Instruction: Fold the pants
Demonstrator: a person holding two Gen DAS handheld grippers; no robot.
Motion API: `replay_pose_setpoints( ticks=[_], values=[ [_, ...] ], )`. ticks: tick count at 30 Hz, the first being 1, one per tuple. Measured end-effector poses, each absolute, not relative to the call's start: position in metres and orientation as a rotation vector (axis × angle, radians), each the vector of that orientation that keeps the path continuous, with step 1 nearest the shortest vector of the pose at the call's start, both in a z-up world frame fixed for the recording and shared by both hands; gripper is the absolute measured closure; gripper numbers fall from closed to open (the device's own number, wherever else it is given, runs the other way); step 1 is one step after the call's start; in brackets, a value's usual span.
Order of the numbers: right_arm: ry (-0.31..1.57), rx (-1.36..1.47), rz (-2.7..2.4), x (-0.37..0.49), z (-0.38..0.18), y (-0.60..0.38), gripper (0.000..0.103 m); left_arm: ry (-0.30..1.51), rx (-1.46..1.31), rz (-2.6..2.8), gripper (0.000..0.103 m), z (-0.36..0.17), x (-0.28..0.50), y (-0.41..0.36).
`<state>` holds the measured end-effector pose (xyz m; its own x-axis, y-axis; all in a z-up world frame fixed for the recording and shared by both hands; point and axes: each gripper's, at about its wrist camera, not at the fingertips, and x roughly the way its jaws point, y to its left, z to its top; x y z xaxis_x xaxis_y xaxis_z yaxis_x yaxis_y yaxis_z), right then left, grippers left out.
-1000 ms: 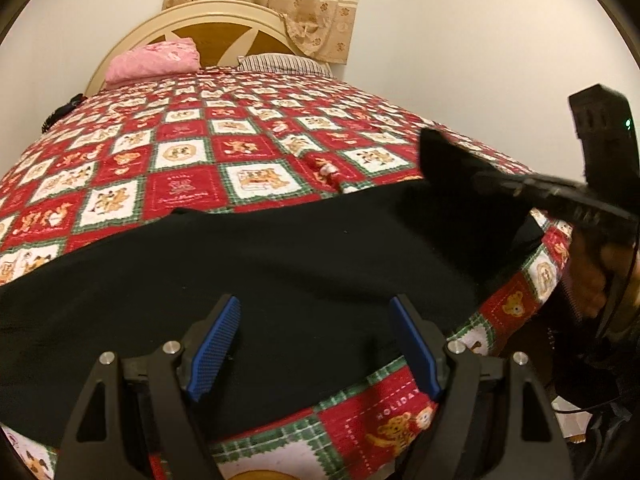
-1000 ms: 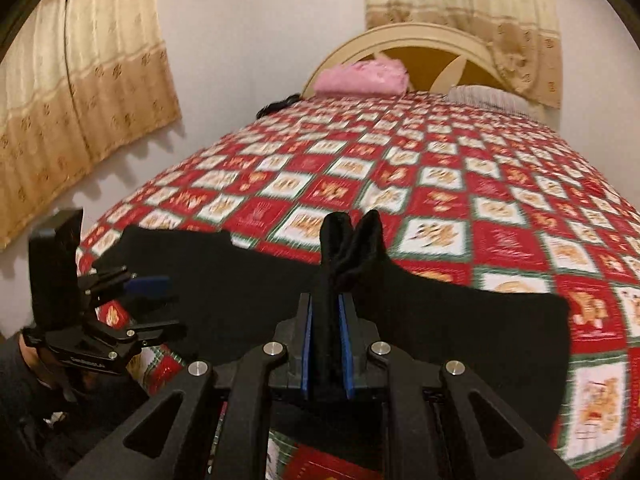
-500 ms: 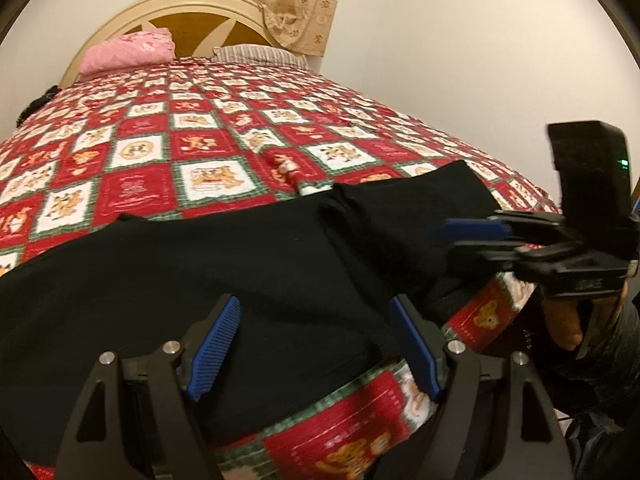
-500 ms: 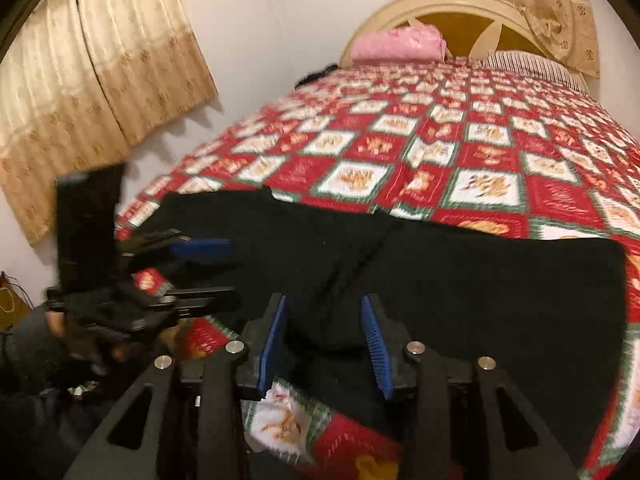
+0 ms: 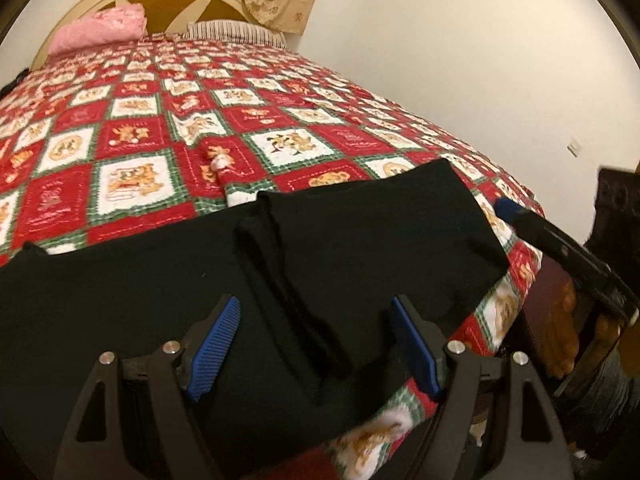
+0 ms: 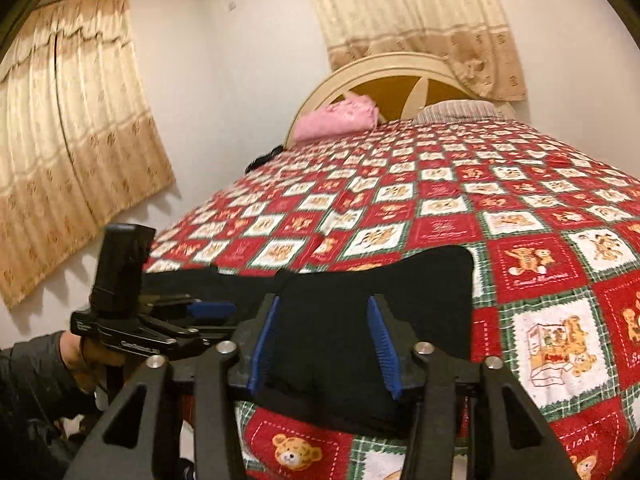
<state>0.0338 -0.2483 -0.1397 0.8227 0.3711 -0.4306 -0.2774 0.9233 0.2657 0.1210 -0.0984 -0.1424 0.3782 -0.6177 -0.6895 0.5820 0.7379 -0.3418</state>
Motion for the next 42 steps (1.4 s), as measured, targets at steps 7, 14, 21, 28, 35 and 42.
replay_pose_setpoints(
  ticks=[7, 14, 21, 28, 35, 42],
  values=[
    [0.472, 0.198, 0.299, 0.032, -0.144, -0.257, 0.052, 0.936, -0.071, -0.74, 0.041, -0.151, 0.134, -0.108],
    [0.476, 0.241, 0.26, 0.034, -0.151, -0.268, 0.052, 0.953, -0.084, -0.791, 0.088, -0.147, 0.133, -0.114],
    [0.425, 0.256, 0.232, 0.027, -0.147, -0.276, 0.048, 0.929, -0.176, -0.819, 0.091, -0.128, 0.131, -0.098],
    [0.419, 0.298, 0.208, 0.027, -0.148, -0.287, 0.041, 0.87, -0.224, -0.773, 0.091, -0.1, 0.132, -0.063],
    [0.438, 0.275, 0.24, 0.029, -0.151, -0.277, 0.041, 0.887, -0.236, -0.685, 0.091, -0.108, 0.134, -0.025],
    [0.43, 0.188, 0.37, 0.021, -0.148, -0.248, 0.041, 0.909, -0.255, -0.635, 0.091, -0.128, 0.137, -0.008]
  ],
)
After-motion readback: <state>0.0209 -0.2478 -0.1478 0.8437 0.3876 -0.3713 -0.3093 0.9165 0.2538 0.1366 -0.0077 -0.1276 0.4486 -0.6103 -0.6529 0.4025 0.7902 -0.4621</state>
